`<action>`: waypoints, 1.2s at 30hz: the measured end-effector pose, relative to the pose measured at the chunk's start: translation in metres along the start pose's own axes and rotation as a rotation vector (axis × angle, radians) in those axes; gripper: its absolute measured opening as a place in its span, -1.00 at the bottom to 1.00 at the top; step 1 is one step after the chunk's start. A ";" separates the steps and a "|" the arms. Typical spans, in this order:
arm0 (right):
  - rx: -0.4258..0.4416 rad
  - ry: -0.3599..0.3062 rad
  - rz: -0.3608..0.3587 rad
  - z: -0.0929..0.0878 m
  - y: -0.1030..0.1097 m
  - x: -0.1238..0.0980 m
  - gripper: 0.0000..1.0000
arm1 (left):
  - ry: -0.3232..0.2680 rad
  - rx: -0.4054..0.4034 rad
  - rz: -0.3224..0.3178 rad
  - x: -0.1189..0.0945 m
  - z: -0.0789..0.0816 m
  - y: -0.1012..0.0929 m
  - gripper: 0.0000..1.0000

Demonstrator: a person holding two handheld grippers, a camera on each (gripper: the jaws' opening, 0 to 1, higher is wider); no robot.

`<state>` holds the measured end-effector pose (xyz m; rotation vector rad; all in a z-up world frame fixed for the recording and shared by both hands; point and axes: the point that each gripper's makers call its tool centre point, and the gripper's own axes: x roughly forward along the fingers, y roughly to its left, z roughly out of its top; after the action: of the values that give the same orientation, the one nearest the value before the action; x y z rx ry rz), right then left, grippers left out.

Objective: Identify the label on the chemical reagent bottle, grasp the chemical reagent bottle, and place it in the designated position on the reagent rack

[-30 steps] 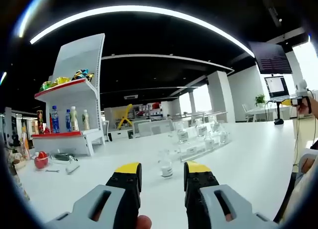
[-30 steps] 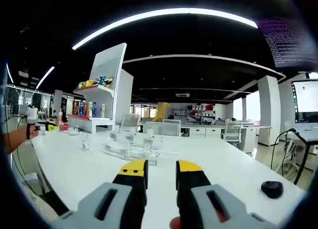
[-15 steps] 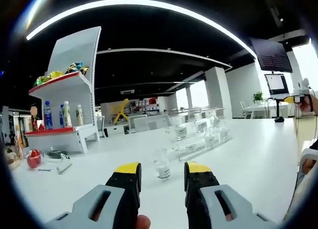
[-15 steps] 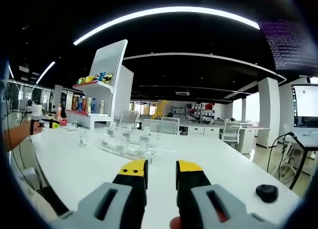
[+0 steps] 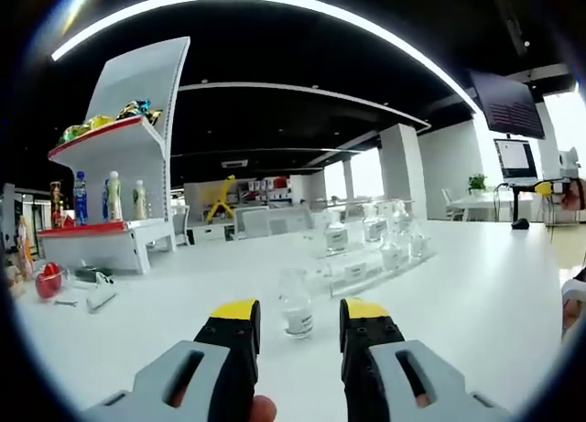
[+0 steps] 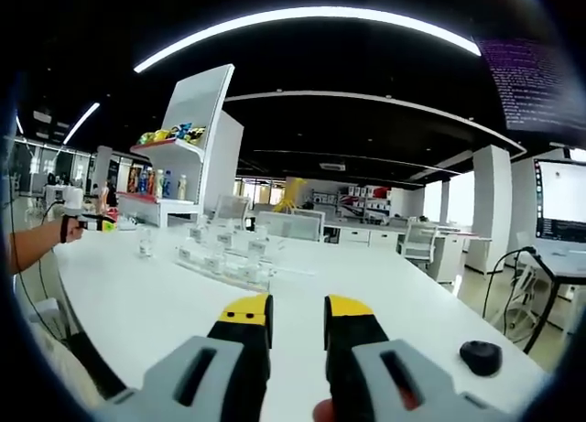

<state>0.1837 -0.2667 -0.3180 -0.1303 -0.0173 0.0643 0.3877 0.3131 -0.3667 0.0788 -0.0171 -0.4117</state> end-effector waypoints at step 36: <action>-0.003 0.040 -0.011 -0.015 -0.002 -0.006 -0.56 | 0.075 -0.001 -0.025 0.077 -0.027 -0.010 -0.28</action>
<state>0.1783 -0.2705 -0.3324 -0.1349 0.0214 0.0511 0.4554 0.2746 -0.3941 0.0938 0.0582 -0.4337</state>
